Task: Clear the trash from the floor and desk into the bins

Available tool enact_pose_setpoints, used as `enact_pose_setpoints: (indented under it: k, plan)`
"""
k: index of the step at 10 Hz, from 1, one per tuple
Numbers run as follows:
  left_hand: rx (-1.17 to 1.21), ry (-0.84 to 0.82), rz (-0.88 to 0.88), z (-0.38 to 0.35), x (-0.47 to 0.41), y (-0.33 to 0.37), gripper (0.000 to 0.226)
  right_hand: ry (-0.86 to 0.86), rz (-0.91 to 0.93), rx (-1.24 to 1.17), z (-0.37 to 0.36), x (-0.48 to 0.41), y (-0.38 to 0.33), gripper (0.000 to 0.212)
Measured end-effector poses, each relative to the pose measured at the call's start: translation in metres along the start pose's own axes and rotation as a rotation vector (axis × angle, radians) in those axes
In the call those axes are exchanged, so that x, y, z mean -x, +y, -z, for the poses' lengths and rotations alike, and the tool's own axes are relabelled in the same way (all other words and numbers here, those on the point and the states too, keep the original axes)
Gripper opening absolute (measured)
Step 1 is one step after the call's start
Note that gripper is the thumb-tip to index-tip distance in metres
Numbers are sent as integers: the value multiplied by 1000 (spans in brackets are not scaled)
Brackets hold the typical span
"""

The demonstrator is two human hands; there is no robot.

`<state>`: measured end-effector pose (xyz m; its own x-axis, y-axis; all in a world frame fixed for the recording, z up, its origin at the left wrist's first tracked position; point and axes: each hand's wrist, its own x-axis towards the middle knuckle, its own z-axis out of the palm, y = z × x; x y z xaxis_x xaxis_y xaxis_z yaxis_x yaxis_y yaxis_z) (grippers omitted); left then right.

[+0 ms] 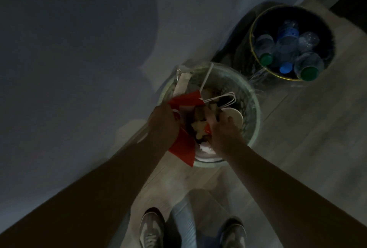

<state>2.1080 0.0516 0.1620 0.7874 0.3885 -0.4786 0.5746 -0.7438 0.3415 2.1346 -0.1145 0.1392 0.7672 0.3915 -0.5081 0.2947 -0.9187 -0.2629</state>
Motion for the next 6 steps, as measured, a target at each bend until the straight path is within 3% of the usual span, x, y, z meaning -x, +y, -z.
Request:
enact_pose_setpoints:
  k: [1,2,3,4,6]
  plan:
    - [-28,14,35,-4,-4,11,36,-24,43,-142,-5,12,10,85]
    - [-148,-26,5,2,1,13,39,36,32,-255,12,25,18,77]
    - [-102,-73,-5,17,6,15,44,143,16,-372,35,41,18,59]
    - [-97,-123,-34,39,20,25,51,146,-81,-370,61,59,18,56]
    - [-86,-92,-169,96,54,52,44,66,-108,-300,116,106,9,49]
